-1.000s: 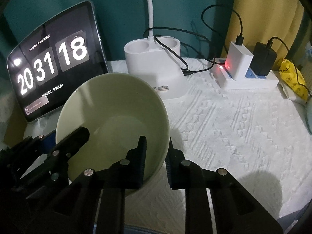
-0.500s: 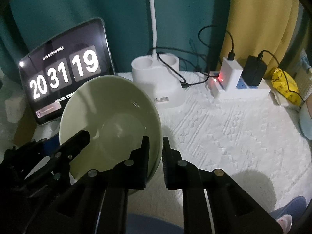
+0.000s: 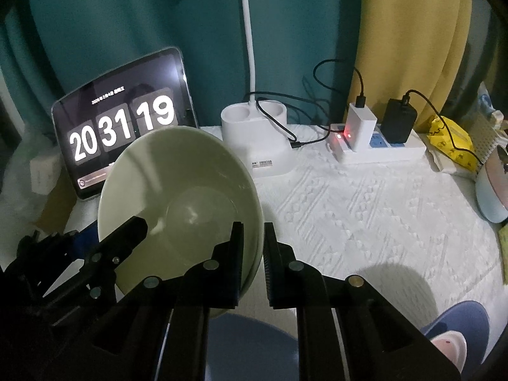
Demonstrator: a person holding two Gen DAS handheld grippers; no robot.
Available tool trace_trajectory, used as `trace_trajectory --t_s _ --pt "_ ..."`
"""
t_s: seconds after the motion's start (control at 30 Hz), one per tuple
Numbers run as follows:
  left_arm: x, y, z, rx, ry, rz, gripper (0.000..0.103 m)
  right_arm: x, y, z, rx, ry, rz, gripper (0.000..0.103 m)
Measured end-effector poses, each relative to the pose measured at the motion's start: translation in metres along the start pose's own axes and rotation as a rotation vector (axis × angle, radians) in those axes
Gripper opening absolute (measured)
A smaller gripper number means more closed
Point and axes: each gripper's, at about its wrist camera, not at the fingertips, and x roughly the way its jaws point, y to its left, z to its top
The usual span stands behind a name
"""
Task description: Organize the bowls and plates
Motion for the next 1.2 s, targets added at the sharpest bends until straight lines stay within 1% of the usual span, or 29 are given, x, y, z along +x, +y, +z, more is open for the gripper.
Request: trace_trajectory --t_s 0.27,0.57,1.2 --pt "-0.018 -0.009 -0.003 -0.001 -0.016 0.002 0.023 -0.02 0.0 -0.004 -0.007 -0.022 0.011 0.013" --pt "-0.035 -0.026 -0.008 0.009 -0.025 0.002 0.023 -0.043 -0.009 -0.009 0.001 -0.05 0.017 0.013" --pt "-0.062 -0.085 -0.015 0.048 -0.057 -0.024 0.023 -0.088 -0.055 -0.036 0.055 -0.105 0.015 0.013"
